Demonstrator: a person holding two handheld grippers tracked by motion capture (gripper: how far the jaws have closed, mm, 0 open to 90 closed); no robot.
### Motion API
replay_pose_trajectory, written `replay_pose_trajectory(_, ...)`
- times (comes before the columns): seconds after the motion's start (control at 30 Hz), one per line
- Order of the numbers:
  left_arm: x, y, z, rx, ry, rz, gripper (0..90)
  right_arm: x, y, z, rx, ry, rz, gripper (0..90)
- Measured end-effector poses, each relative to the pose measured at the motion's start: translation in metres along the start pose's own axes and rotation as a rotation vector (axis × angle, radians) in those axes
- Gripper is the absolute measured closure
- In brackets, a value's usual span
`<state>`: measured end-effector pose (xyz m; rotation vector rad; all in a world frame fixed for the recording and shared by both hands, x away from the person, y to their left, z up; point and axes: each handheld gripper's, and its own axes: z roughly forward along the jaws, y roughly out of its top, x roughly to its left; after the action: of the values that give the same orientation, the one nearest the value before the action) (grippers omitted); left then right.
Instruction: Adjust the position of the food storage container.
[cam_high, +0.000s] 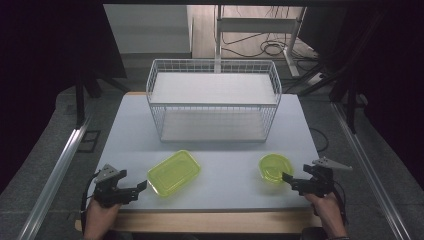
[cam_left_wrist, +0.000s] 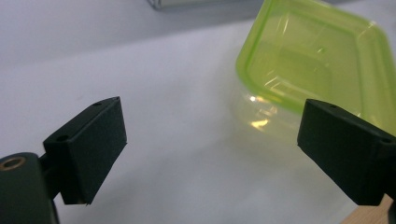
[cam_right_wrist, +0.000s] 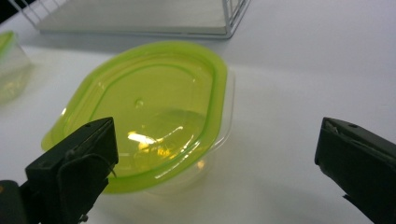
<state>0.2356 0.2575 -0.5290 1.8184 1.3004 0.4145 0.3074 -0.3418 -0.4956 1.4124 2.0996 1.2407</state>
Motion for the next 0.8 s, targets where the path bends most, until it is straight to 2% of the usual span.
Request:
replay_pose_trajectory(0.07, -0.001, 0.0, 0.001, 0.017, 0.008, 0.01, 8.1, 0.0, 0.001, 0.0, 0.004, 0.006, -0.005, 0.0)
replay_pose_trajectory(0.13, -0.004, 0.001, 0.002, 0.028, 0.025, 0.037, 7.9, 0.0, 0.001, 0.0, 0.008, 0.005, -0.013, 0.0)
replay_pose_trajectory(0.47, -0.004, 0.0, 0.001, 0.017, 0.033, 0.044, 6.9, 0.003, 0.006, -0.007, 0.0, -0.018, -0.034, 7.6)
replay_pose_trajectory(0.57, -0.005, 0.0, 0.002, 0.032, 0.043, 0.057, 6.5, 0.004, 0.007, -0.008, 0.005, -0.023, -0.031, 10.5)
replay_pose_trajectory(0.73, -0.005, 0.0, 0.003, 0.047, 0.055, 0.065, 5.8, 0.01, 0.011, -0.013, 0.009, -0.033, -0.039, 21.5)
replay_pose_trajectory(0.8, -0.005, 0.0, 0.004, 0.046, 0.055, 0.063, 6.0, 0.016, 0.014, -0.015, 0.011, -0.023, -0.061, 31.4)
